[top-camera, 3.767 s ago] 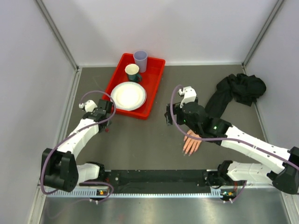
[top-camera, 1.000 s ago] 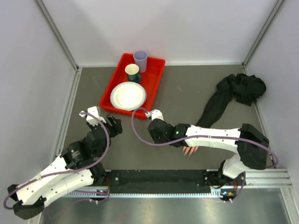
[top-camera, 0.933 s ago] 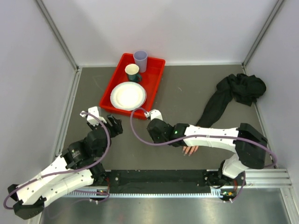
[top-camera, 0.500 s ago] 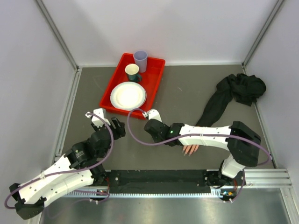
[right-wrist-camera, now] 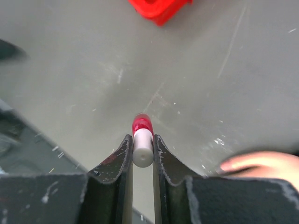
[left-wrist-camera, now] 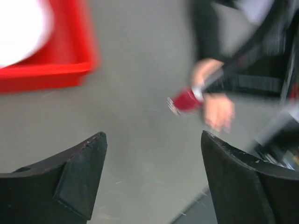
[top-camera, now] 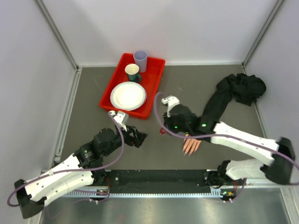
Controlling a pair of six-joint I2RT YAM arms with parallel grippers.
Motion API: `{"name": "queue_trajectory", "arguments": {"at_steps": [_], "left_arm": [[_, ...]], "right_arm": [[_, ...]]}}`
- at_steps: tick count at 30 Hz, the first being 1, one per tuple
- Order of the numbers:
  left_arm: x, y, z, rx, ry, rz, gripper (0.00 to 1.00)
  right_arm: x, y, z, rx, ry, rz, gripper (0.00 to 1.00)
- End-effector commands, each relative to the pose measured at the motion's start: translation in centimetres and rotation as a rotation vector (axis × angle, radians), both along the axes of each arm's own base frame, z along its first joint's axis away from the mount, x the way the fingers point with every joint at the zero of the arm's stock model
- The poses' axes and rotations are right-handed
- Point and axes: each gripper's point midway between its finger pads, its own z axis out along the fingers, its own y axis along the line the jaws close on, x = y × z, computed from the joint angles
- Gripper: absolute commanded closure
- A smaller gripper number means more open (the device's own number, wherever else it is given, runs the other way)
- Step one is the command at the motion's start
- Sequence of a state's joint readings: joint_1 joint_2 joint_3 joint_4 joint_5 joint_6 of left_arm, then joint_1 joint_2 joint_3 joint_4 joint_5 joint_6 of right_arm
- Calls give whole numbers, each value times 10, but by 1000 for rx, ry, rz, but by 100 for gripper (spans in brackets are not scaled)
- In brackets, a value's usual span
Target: Paint the nails
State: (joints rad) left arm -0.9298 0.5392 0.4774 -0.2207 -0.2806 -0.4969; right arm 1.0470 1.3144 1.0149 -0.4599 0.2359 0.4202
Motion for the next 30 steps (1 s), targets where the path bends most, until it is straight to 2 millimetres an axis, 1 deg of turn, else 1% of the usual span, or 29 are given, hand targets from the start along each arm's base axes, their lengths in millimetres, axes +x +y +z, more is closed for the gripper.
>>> {"name": "queue_trajectory", "arguments": {"at_steps": [1,2,3,4,5,6,7,8,9,10,11,12,13,14,15,16,18,21,23,26,27,30], "left_arm": [[-44,-67,73,-178,-230,-478,12],[-52,-77,67,-165,-209,-557,12],[-57,-83,68,-162,-211,-602,12],[-60,-89,71,-169,-216,-639,11],[-61,-97,66,-157,-201,-678,11],[-72,-102,65,-162,-196,-758,11],[-73,-109,62,-152,-182,-793,11],[-76,-112,61,-152,-178,-825,11],[-80,-115,59,-140,-190,-869,11],[-79,-119,56,-125,-187,-887,11],[-80,-121,57,-125,-205,-904,11],[-87,-123,58,-136,-214,-959,11],[-89,-126,54,-137,-208,-984,11],[-90,-129,58,-153,-231,-1003,11],[-93,-130,58,-160,-235,-1025,12],[-95,-132,56,-161,-228,-1046,12],[-96,-135,58,-172,-244,-1064,14],[-92,-140,58,-181,-256,-1062,16],[-94,-142,55,-184,-241,-1079,18],[-93,-148,52,-190,-216,-1091,28],[-91,-150,49,-189,-201,-1093,30],[-94,-152,48,-201,-185,-1118,33]], "right_arm": [[-24,-34,56,135,-10,133,100],[-30,-39,61,144,0,157,100],[-38,-42,67,159,4,194,100],[-46,-49,66,143,23,206,100],[-52,-52,76,166,15,229,100],[-59,-52,79,181,30,253,100],[-66,-55,79,182,46,268,100],[-72,-59,88,208,35,281,100],[-77,-60,91,221,41,298,100],[-81,-63,93,226,43,303,100],[-84,-64,99,240,36,309,100],[-89,-67,103,257,34,321,100],[-91,-67,105,265,36,328,100],[-94,-67,107,275,37,336,100],[-99,-66,109,291,45,356,100],[-100,-66,109,296,51,364,100],[-103,-64,110,311,59,380,100],[-106,-59,112,335,66,401,100],[-105,-56,113,349,59,406,100],[-103,-54,114,358,49,402,100],[-102,-51,118,376,35,408,100],[-103,-47,122,398,26,431,100]]}}
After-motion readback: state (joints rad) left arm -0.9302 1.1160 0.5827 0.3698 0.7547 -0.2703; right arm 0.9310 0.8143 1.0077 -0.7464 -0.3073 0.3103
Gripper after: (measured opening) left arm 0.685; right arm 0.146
